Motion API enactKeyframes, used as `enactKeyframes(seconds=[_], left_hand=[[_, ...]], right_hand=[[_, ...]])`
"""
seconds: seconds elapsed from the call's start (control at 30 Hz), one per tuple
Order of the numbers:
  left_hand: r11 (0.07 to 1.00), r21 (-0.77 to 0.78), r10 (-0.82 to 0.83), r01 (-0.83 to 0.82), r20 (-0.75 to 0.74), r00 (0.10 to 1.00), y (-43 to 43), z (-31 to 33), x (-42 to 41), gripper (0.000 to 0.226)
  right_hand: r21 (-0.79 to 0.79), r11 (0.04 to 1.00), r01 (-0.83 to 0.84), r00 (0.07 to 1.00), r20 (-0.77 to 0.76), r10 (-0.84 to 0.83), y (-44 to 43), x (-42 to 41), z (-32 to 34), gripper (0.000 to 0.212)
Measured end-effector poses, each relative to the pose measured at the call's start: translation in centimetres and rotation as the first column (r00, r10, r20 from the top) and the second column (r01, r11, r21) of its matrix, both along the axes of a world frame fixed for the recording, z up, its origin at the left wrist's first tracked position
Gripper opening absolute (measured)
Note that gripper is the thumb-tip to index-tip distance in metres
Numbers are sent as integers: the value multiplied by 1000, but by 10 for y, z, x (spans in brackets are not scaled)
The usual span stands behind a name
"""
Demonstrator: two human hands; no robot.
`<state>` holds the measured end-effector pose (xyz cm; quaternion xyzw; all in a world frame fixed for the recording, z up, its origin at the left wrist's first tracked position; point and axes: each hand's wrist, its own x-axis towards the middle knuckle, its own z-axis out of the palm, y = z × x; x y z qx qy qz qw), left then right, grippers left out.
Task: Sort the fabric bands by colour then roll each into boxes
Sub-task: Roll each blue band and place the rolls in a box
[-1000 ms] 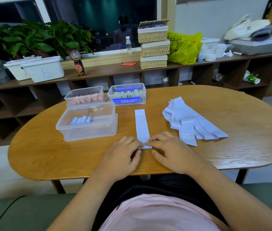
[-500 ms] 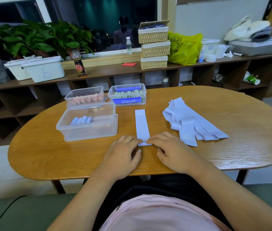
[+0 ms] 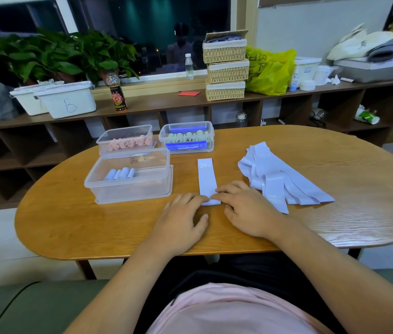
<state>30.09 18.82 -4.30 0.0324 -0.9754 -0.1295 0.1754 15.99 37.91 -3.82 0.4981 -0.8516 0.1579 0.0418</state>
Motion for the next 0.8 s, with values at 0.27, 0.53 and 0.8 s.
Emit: enactKeyframes(seconds=[0.27,0.53,0.8], left_hand=[[999,5,35,-35,33,999,-5,2,-14,45],[999,23,27,-30,91,996,-17,8,-36,50],[963,251,98,-99,14,995,-18,7,-33,62]], right_hand=[[-211,977,36,997,79,-20,-2,0,0,36],[-197,980,18,998,70,-4,-8,-8,-1,31],[-166,980,106,993,72,-95,-24,-17,2,33]])
